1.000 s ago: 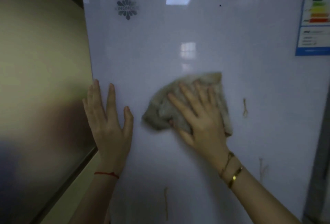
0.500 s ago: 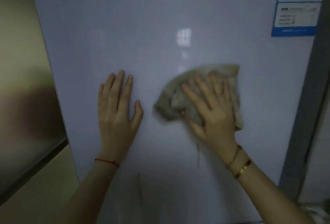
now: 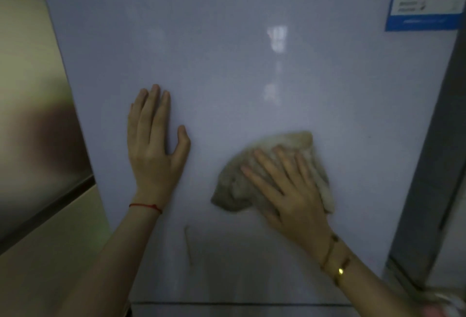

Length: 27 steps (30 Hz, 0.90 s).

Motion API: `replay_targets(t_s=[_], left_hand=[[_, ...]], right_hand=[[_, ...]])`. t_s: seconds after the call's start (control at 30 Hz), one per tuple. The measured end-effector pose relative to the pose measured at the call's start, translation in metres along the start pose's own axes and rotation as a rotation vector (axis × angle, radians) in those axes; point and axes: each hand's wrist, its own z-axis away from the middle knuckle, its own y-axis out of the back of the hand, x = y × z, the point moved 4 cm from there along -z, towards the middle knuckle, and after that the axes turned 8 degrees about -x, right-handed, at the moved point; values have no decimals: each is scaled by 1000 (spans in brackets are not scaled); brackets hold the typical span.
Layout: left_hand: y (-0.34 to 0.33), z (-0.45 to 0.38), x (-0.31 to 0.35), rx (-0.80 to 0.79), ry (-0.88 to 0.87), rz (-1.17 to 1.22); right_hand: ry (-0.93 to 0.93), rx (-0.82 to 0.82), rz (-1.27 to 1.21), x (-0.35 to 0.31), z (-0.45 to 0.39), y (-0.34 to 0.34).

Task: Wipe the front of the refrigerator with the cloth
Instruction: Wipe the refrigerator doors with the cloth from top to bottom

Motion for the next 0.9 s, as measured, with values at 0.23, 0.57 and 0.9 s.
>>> replay_targets(t_s=[0.23,0.57,0.9], left_hand=[[2,17,-2,-31,28,20],[10,35,-6,-104,42,14],[35,91,-56,-120,40,-49]], right_hand=[[-164,171,-19,40,-47,19],[14,-29,-45,-21,-1,-13],[79,-74,-108,-102,-4,-55]])
